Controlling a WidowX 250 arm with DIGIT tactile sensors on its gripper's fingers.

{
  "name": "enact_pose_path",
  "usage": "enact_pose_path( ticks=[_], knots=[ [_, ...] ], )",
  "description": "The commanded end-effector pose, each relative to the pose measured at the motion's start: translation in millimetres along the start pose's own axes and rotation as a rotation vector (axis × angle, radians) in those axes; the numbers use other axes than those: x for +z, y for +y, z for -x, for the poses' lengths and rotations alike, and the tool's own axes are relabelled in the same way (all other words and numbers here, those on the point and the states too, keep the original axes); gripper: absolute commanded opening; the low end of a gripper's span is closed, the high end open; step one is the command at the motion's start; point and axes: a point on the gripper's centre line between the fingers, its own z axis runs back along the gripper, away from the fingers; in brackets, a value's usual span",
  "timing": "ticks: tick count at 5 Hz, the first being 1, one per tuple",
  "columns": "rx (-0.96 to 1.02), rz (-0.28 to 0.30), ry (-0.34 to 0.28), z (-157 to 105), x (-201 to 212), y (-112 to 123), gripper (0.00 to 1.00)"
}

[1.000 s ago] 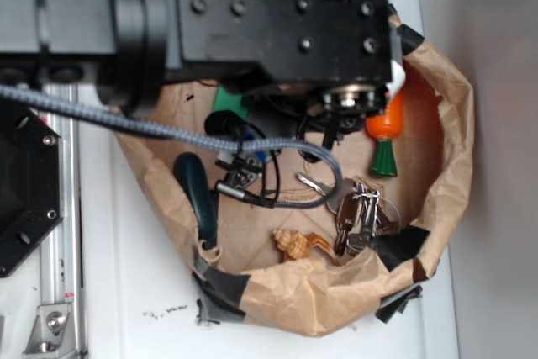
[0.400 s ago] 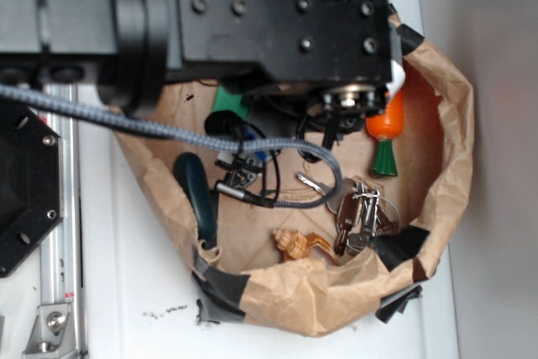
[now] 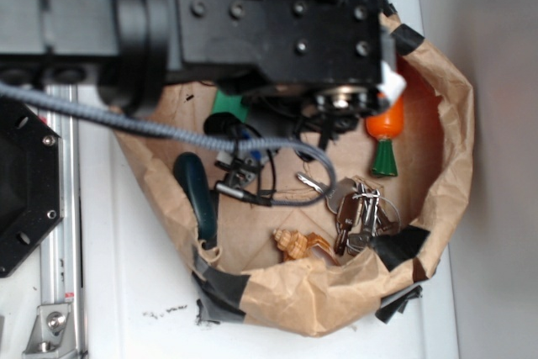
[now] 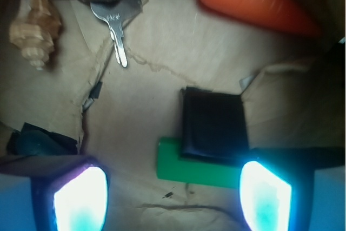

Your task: Grab the black box.

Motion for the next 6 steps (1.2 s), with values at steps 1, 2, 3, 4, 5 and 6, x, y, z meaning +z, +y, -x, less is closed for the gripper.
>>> enact_pose_path(
  ticks=[1,2,3,4,5,6],
  knots=[
    [0.162,0.024,-0.073,17.0,-15.9,16.7,1.00],
    [0.166,0.067,-0.116,20.0,-21.5,22.6,1.00],
    [0.163,0.055,-0.097,11.2,-33.5,23.0,1.00],
    [0.160,0.072,-0.127,1.0,-38.5,25.0,1.00],
    [0.127,0.077,-0.117,-9.6,-38.3,17.0,1.00],
    [0.071,0.058,-0.144,-10.1,-26.6,2.6,1.00]
  ],
)
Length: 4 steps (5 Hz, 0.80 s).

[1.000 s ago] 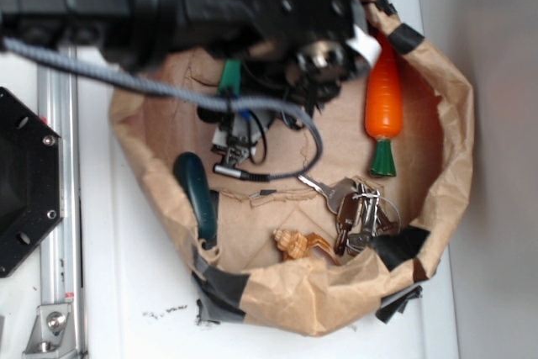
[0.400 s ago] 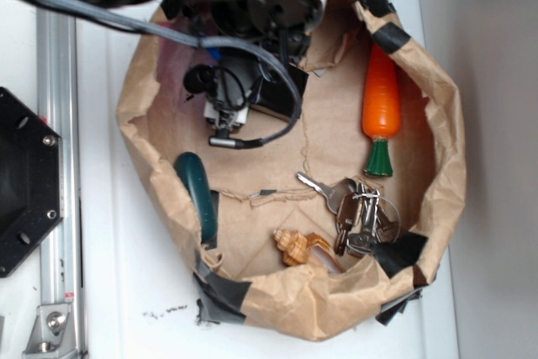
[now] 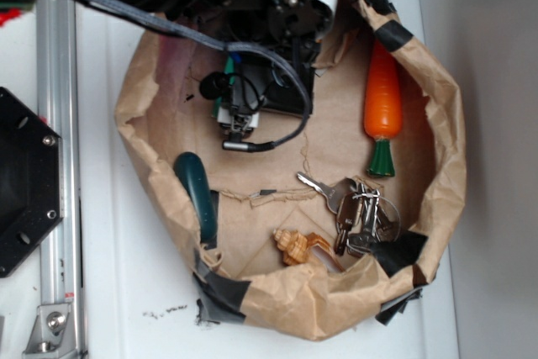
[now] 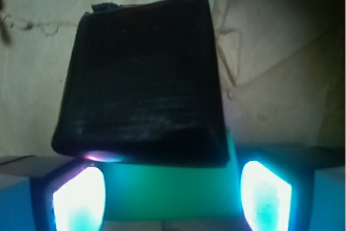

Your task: Grab the black box.

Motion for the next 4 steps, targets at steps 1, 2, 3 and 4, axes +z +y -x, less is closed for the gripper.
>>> enact_pose_path(
  ticks=[1,2,3,4],
  knots=[
    [-0.108,-0.073,-0.080,-6.9,27.3,-31.4,1.00],
    [-0.085,-0.118,-0.086,-12.7,31.4,-32.3,1.00],
    [-0.035,-0.125,-0.078,-19.5,26.0,-23.5,1.00],
    [-0.024,-0.131,-0.061,-26.4,17.1,-16.4,1.00]
  ],
)
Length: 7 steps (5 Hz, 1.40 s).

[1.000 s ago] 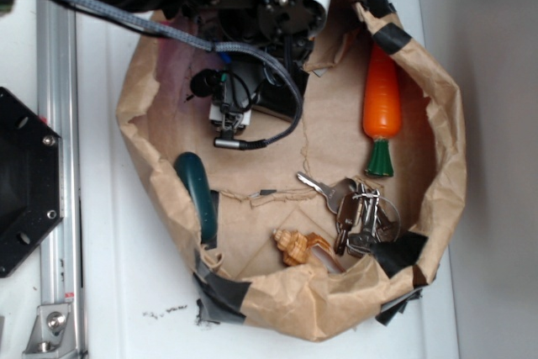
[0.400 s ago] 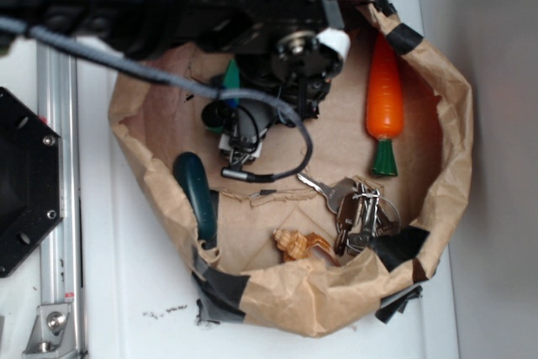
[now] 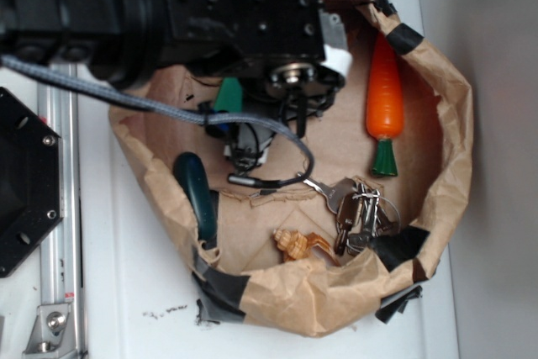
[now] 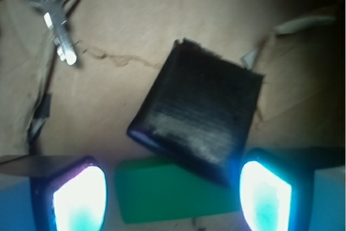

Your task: Grab the black box.

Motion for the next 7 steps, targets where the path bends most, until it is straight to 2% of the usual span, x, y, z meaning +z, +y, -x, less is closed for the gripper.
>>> enact_pose_path(
  ticks=[1,3,4,5,6,7],
  knots=[
    [0.004,-0.006,-0.031,-15.8,-6.3,5.5,1.00],
    [0.190,0.065,-0.025,-22.4,-20.2,13.1,1.00],
    [0.256,0.100,-0.002,-25.8,-30.1,11.6,1.00],
    [0.236,0.066,0.044,-27.2,-44.6,7.4,1.00],
    [0.225,0.052,0.060,-25.2,-50.2,7.1,1.00],
    [0.241,0.039,0.058,-23.3,-50.4,7.3,0.00]
  ],
)
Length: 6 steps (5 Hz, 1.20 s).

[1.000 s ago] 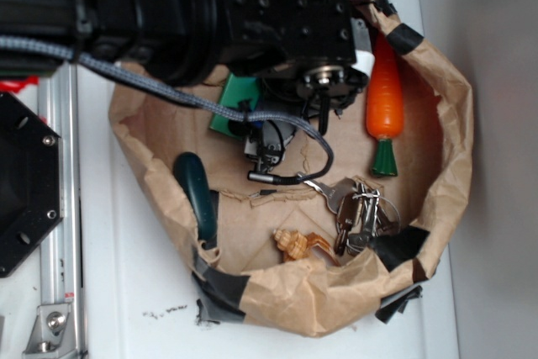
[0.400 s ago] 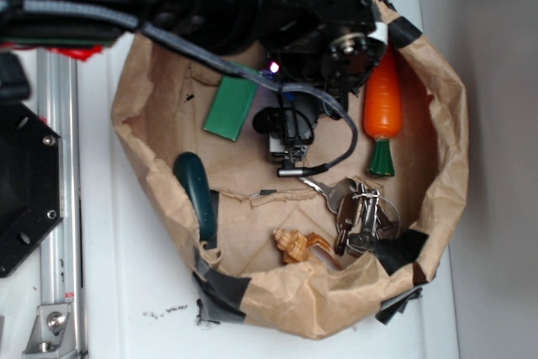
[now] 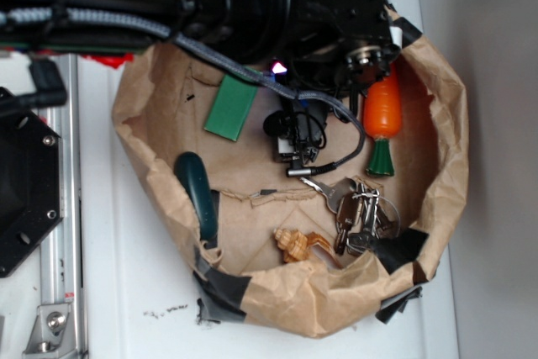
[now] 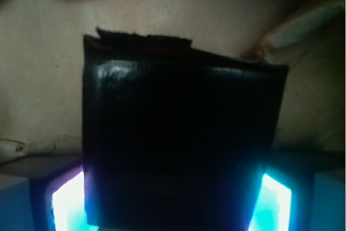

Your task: Grab the black box.

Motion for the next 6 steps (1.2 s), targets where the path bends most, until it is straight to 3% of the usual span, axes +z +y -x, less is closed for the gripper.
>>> enact_pose_path(
  ticks=[1,2,3,4,5,6],
  knots=[
    [0.010,-0.012,-0.027,1.1,-4.8,-4.2,0.00],
    [-0.078,-0.068,-0.064,13.6,29.1,-11.6,0.00],
    [-0.226,-0.108,-0.158,29.4,77.0,-30.6,0.00],
    [-0.264,-0.109,-0.239,43.7,125.7,-41.6,0.00],
    [-0.283,-0.062,-0.210,43.3,157.3,-47.4,0.00],
    [-0.267,-0.051,-0.180,37.8,154.1,-50.1,0.00]
  ],
)
